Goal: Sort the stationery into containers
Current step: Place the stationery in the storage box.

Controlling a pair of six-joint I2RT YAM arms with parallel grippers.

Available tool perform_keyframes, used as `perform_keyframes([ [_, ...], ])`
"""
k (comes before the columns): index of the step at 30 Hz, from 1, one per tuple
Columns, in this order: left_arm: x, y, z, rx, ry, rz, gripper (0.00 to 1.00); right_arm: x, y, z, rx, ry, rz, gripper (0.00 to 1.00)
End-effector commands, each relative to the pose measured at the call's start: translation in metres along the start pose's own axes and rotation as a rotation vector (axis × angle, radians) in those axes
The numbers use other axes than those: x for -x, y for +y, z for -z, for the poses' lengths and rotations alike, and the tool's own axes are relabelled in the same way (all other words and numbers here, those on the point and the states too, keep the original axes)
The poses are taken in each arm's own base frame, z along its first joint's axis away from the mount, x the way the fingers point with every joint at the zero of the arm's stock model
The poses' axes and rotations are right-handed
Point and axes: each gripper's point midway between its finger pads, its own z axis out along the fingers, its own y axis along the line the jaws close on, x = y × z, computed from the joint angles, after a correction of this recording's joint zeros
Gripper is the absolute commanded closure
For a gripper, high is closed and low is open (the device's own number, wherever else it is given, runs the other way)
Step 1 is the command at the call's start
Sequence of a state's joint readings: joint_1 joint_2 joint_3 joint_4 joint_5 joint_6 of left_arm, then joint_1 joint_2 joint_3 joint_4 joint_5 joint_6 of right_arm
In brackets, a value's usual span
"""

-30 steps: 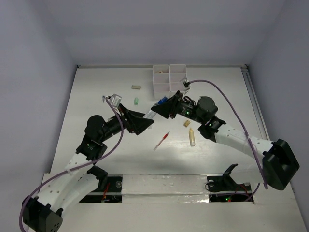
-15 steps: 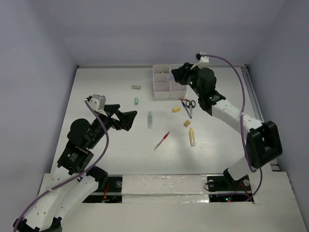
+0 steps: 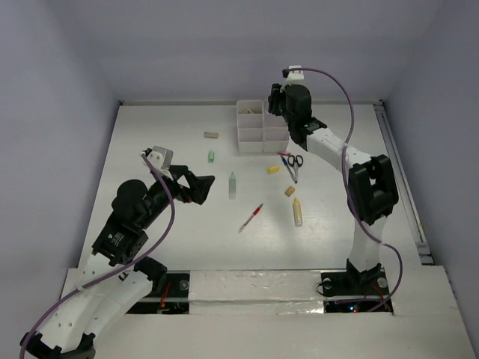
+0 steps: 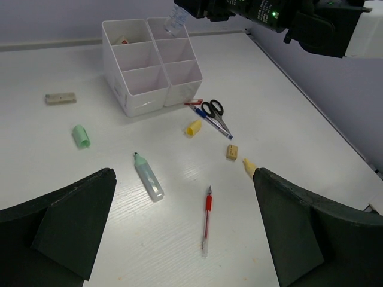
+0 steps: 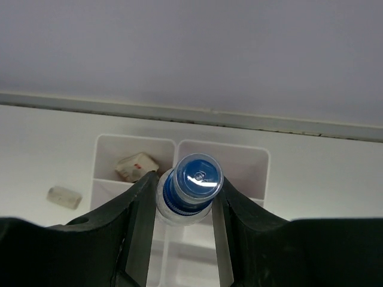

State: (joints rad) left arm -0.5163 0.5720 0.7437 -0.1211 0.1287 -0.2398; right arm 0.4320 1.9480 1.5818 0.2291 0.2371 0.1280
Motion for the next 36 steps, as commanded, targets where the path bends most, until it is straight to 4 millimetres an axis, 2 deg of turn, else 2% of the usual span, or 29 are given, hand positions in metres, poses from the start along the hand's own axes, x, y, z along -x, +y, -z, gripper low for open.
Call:
perform_keyframes([
  [1,0.005,-0.002,-0.001,-0.010,-0.024,-0.019,0.01,0.029,-0.023,-0.013,-0.075,-0.061,0.065,1.00],
  [3,0.004,-0.001,-0.002,-0.005,-0.021,-0.018,0.01,0.034,-0.022,-0.017,-0.076,-0.069,0.079,1.00],
  [8,0.002,-0.001,-0.003,-0.003,-0.013,-0.016,0.01,0.024,-0.026,-0.031,-0.096,-0.053,0.136,1.00],
  [15,0.000,-0.001,-0.005,-0.008,-0.004,-0.022,0.01,0.023,-0.031,-0.039,-0.126,-0.061,0.185,1.00],
  [16,0.000,-0.001,-0.006,-0.006,-0.003,-0.021,0.01,0.023,-0.037,-0.042,-0.138,-0.062,0.191,1.00],
  [24,0.000,0.000,-0.007,-0.004,0.001,-0.023,0.01,0.007,-0.039,-0.050,-0.143,-0.040,0.204,1.00],
  [29,-0.001,0.000,-0.007,-0.005,0.003,-0.023,0.01,-0.003,-0.038,-0.051,-0.131,-0.018,0.204,0.68],
  [32,0.000,0.001,-0.007,-0.001,-0.001,-0.022,0.01,0.001,-0.037,-0.047,-0.125,-0.020,0.202,0.47],
  [33,0.000,0.001,-0.007,-0.001,-0.001,-0.022,0.01,0.008,-0.035,-0.044,-0.117,-0.030,0.197,0.39],
  [36,0.000,0.001,-0.007,-0.006,0.000,-0.022,0.01,0.017,-0.034,-0.039,-0.110,-0.033,0.200,0.37],
])
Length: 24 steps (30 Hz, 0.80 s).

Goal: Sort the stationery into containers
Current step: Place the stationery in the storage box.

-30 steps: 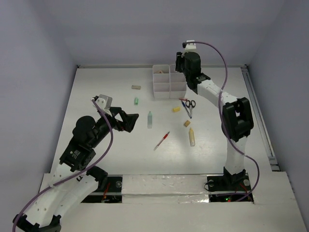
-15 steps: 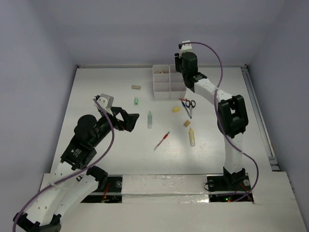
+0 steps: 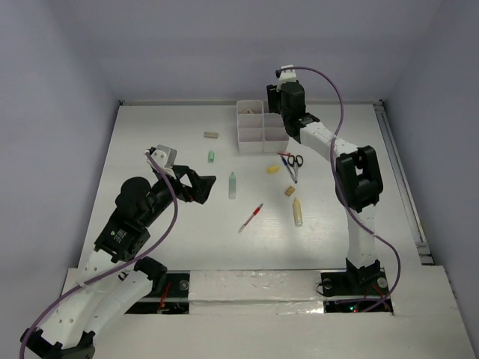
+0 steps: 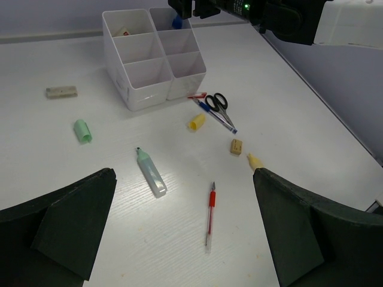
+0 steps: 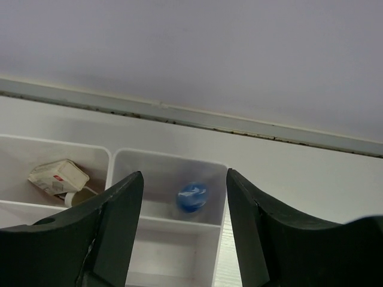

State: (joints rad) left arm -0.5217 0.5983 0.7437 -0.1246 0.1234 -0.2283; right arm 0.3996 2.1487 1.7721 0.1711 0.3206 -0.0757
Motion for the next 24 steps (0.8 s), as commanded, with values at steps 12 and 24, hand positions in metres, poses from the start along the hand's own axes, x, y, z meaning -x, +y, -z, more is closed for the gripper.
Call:
perform_keyframes([
  [12,0.008,-0.002,0.000,-0.015,-0.036,-0.010,0.01,0.040,-0.048,0.076,0.003,0.021,-0.143,0.70],
  [24,0.007,-0.004,0.000,-0.026,-0.035,-0.008,0.01,-0.134,-0.069,0.122,0.103,0.533,-0.324,0.70],
])
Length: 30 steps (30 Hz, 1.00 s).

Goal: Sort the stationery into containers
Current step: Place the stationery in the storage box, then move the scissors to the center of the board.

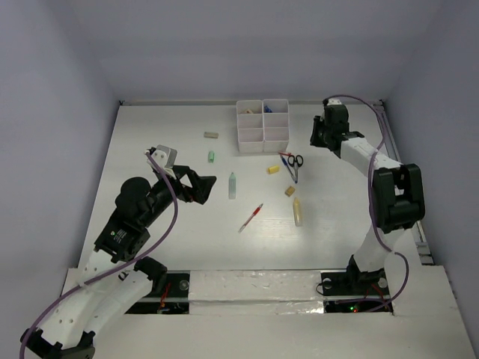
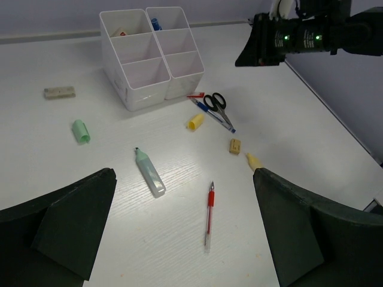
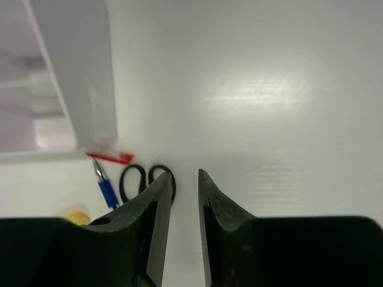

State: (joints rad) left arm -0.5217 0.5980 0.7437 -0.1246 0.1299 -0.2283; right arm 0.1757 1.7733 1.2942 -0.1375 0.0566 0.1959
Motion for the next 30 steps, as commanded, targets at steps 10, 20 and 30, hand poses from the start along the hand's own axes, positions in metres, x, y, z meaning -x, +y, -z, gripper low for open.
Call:
perform_keyframes([
  [10,0.005,-0.002,-0.001,-0.018,-0.027,-0.008,0.01,-0.073,0.023,-0.024,0.165,0.304,0.009,0.60],
  [20,0.006,-0.003,-0.001,-0.020,-0.029,-0.009,0.01,-0.095,0.007,-0.045,0.075,0.385,0.019,0.63],
  [30,0.007,-0.003,0.001,-0.022,-0.035,-0.009,0.01,-0.107,0.005,-0.052,0.015,0.438,0.080,0.78],
])
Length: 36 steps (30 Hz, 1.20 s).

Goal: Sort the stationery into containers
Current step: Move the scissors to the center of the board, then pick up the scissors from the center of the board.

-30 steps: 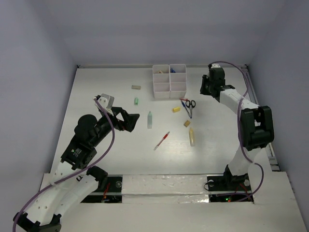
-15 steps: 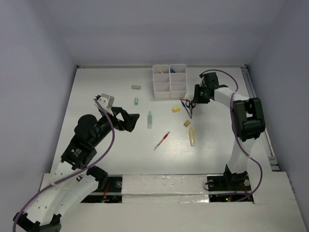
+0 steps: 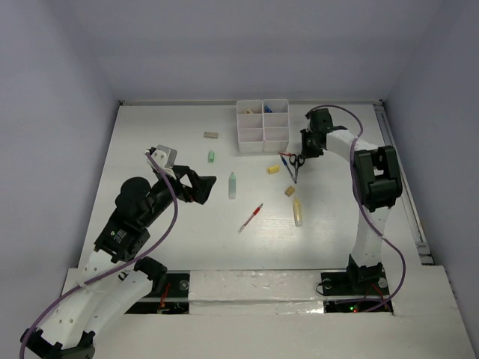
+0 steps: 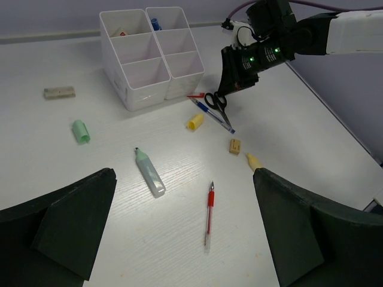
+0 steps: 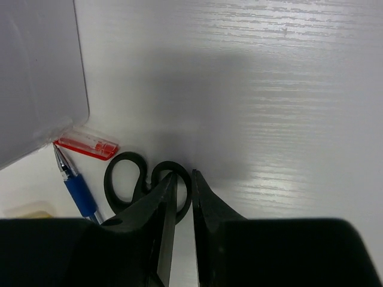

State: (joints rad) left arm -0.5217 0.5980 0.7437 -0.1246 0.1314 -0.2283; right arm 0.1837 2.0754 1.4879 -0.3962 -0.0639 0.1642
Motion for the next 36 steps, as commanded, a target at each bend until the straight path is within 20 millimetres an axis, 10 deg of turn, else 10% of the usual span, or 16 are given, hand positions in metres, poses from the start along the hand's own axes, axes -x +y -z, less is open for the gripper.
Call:
perform_keyframes([
  [1,0.007,-0.003,0.001,-0.021,-0.036,-0.009,0.01,-0.015,0.003,-0.004,-0.041,0.071,0.046,0.79],
  [9,0.008,-0.005,0.002,-0.030,-0.039,-0.009,0.01,-0.025,-0.011,-0.002,-0.151,0.124,0.106,0.69],
  [23,0.006,-0.007,0.001,-0.039,-0.033,-0.008,0.01,-0.014,-0.029,0.011,-0.253,0.090,0.146,1.00],
  [36,0.006,-0.007,0.001,-0.038,-0.034,-0.007,0.01,0.058,-0.007,0.123,-0.191,-0.382,0.076,1.00],
])
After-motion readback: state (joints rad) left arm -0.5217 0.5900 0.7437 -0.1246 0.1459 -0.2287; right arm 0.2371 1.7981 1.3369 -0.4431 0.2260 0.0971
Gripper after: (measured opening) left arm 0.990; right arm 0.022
